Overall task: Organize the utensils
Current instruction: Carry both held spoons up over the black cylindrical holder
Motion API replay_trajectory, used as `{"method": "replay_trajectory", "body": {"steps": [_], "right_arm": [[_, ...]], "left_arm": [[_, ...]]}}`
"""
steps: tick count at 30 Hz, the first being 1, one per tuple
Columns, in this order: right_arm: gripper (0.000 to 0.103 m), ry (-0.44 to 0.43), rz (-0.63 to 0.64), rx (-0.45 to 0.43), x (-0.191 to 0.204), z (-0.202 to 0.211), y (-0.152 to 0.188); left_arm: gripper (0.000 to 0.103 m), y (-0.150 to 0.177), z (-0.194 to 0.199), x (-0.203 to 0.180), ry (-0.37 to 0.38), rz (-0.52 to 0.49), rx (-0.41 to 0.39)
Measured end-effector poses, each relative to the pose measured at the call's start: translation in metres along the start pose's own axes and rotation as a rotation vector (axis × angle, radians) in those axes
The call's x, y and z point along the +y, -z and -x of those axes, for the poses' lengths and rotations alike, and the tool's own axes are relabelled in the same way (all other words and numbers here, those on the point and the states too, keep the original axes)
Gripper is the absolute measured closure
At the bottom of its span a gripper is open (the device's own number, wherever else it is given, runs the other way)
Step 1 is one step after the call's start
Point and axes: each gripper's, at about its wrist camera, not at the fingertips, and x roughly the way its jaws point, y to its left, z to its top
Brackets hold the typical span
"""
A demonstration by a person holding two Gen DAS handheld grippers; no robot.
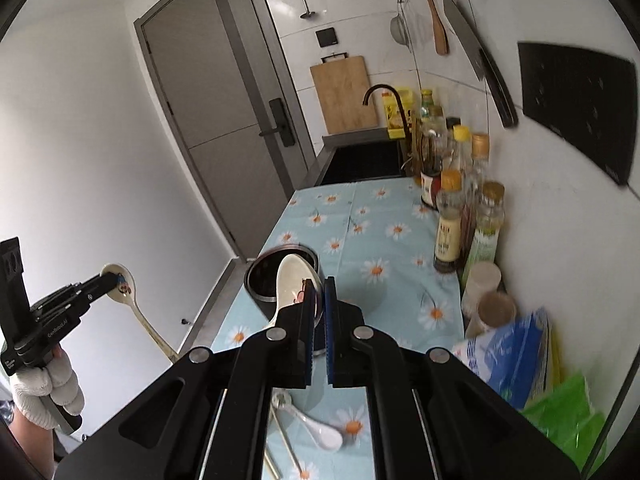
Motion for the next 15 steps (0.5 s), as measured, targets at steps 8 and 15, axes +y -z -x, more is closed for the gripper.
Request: {"method": "replay_trajectory", "body": {"steps": [8, 15], "right_arm": [[0.098, 0.090, 0.068, -0.057, 0.016, -0.029, -0.030], [0.098, 0.150, 0.172, -0.101, 0.034, -0.055, -0.049]], "left_arm": [[0.099, -0.040, -0.027, 0.003, 0.020, -0.083, -0.068], [0.099, -0.066, -0.060, -0.007, 0.011, -0.164, -0.099]]}}
